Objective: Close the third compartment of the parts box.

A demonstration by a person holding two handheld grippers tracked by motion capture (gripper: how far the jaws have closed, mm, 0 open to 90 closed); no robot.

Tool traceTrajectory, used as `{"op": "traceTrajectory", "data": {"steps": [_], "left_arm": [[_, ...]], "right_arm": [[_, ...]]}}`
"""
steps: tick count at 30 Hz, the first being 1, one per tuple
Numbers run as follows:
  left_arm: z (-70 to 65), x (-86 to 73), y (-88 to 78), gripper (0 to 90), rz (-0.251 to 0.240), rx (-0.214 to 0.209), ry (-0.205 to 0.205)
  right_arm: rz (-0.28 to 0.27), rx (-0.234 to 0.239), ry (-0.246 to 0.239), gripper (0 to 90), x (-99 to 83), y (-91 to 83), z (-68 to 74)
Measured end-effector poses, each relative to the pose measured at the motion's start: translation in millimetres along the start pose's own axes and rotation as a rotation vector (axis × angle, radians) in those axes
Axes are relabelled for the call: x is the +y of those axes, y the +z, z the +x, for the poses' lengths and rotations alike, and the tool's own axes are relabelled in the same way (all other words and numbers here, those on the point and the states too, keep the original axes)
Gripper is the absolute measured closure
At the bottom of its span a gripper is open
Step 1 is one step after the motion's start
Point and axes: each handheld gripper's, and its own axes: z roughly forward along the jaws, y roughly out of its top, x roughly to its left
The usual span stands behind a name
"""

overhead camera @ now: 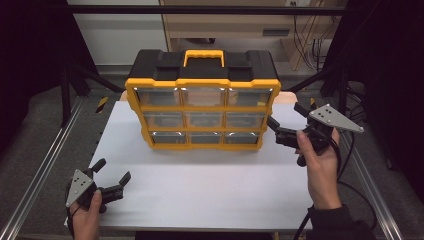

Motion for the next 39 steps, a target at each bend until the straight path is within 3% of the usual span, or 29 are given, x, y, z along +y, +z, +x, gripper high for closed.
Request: {"op": "traceTrajectory", "data": {"steps": [26,39], "left_arm": [[0.6,0.2,-1.1,0.4,-0.003,0.000,-0.003],[0.8,-0.2,-0.9,0.4,-0.001,0.000,-0.004]], "right_arm": [[0.011,-0.046,0.023,2.6,-19.0,-20.3,-18.7],[0.016,-0.061,-0.003,3.0,-27.9,-27.0,-20.3]]}}
